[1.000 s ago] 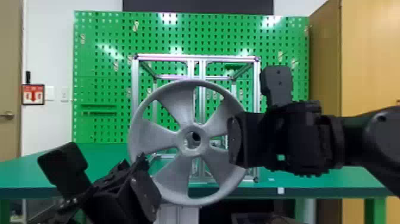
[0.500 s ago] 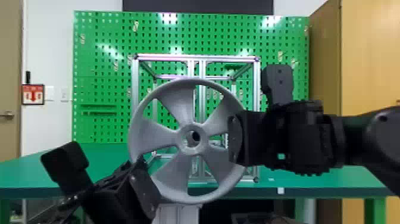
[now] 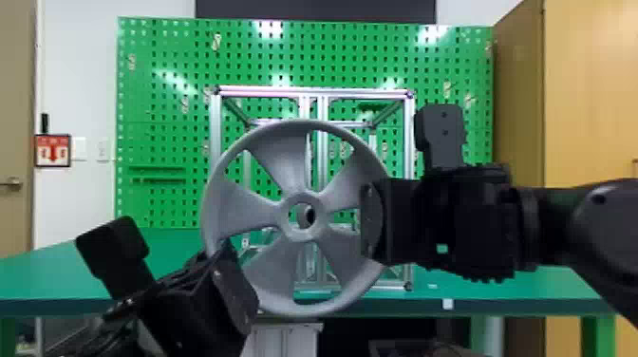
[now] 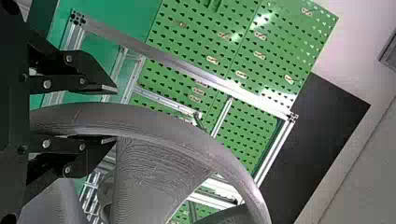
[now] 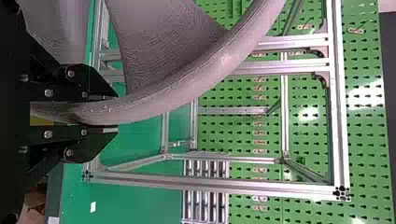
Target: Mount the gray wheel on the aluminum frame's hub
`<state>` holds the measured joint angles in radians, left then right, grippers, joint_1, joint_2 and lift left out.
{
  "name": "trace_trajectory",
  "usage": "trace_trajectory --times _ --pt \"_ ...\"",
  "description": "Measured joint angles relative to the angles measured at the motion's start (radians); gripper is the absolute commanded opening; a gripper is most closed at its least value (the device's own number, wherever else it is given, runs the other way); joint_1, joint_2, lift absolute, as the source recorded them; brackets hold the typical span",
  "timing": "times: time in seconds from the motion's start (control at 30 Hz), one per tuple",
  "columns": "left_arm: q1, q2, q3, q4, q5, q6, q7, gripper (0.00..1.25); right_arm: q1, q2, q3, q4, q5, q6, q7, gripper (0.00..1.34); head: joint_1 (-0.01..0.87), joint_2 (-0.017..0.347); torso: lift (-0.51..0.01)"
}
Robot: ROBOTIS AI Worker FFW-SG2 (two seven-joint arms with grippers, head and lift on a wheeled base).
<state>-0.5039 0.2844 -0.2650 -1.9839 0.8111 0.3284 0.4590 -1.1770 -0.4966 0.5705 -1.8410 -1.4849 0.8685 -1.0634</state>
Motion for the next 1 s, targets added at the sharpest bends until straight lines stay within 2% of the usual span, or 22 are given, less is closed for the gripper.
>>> trace_trajectory --times 0.57,1.0 --pt "-0.062 -0.016 -0.006 0.094 -0.068 -0.019 -0.031 0.4 -0.005 0.016 -0.001 0.053 0.021 -0.002 0.011 0.29 -0.005 0.006 -0.499" --pt "-0.103 -0.027 -0.011 0.183 -0.084 -0.062 -0.074 0.4 -0.012 0.027 0.006 0.093 0.039 -0.006 0.02 0.29 -0.005 0.006 -0.499"
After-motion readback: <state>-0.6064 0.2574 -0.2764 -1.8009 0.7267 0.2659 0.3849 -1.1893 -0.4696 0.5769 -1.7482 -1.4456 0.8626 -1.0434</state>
